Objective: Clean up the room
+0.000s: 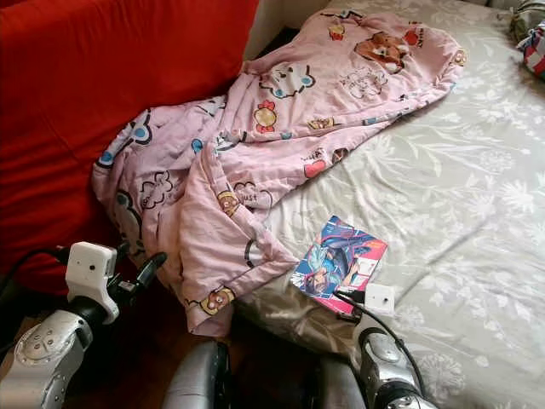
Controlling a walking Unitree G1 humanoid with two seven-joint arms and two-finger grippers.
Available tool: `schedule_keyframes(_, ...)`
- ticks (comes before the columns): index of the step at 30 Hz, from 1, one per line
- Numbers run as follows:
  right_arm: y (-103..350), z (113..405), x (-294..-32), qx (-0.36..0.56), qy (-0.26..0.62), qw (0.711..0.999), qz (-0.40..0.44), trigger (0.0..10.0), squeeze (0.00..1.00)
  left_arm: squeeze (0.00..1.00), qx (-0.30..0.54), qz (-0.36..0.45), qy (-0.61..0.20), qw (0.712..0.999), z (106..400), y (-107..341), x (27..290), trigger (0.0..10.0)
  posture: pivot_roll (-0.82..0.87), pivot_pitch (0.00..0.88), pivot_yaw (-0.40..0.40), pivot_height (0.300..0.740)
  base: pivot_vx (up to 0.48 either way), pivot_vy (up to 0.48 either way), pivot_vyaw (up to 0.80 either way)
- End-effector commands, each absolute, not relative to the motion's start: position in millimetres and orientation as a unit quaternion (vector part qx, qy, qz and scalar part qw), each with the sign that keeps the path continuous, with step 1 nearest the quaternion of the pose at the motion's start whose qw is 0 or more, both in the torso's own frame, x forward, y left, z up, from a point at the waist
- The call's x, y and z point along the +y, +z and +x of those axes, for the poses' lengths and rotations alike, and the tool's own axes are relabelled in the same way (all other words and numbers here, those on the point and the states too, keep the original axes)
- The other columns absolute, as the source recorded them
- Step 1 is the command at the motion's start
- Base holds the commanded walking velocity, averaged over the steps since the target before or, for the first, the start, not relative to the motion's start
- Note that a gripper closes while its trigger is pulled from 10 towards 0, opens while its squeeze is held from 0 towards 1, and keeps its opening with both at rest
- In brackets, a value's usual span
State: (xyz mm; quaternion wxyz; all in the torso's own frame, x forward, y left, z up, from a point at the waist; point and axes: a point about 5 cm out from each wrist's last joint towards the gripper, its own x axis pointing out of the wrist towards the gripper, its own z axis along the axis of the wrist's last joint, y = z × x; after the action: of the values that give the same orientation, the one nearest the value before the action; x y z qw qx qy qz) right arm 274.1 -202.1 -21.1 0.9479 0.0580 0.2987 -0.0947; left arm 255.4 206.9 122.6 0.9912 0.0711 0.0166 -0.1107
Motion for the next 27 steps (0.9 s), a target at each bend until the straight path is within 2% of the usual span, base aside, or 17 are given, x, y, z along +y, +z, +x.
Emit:
schedule_keyframes(1, -23, 270, -207, 0.286, -0.112, 0.949, 0.071, 0.0, 0.00, 0.00, 0.026, 0.072, -0.087, 0.993, 255, 115, 215, 10.0, 0.15, 0.133, 0.029, 0.642, 0.000, 0.000, 0.00)
schedule_keyframes(11, -3, 276, -218, 0.183, -0.084, 0.978, 0.053, 0.0, 0.00, 0.00, 0.039, 0.042, -0.043, 0.997, 269, 90, 220, 10.0, 0.08, 0.015, -0.030, 0.642, 0.000, 0.000, 0.00)
schedule_keyframes(12, 2, 275, -216, 0.152, -0.065, 0.985, 0.057, 8.4, 0.00, 0.00, 0.043, 0.039, -0.036, 0.998, 267, 85, 222, 10.0, 0.07, 0.000, -0.038, 0.642, 0.000, 0.000, 0.00)
schedule_keyframes(13, 4, 273, -214, 0.134, -0.053, 0.988, 0.058, 10.0, 0.00, 0.00, 0.044, 0.031, -0.026, 0.998, 266, 83, 223, 10.0, 0.05, 0.000, -0.047, 0.642, 0.000, 0.000, 0.00)
schedule_keyframes(17, 11, 267, -211, 0.096, -0.020, 0.994, 0.050, 10.0, 0.00, 0.00, 0.039, -0.009, 0.014, 0.999, 262, 78, 227, 10.0, 0.04, 0.000, -0.062, 0.642, 0.000, 0.000, 0.00)
schedule_keyframes(23, 13, 264, -201, 0.095, 0.012, 0.994, 0.051, 10.0, 0.00, 0.00, 0.042, 0.001, 0.009, 0.999, 262, 66, 222, 10.0, 0.03, 0.000, -0.072, 0.642, 0.000, 0.000, 0.00)
schedule_keyframes(27, 3, 265, -213, 0.124, -0.040, 0.989, 0.066, 10.0, 0.00, 0.00, 0.061, 0.002, 0.017, 0.998, 265, 53, 226, 10.0, 0.04, 0.000, -0.075, 0.642, 0.000, 0.000, 0.00)
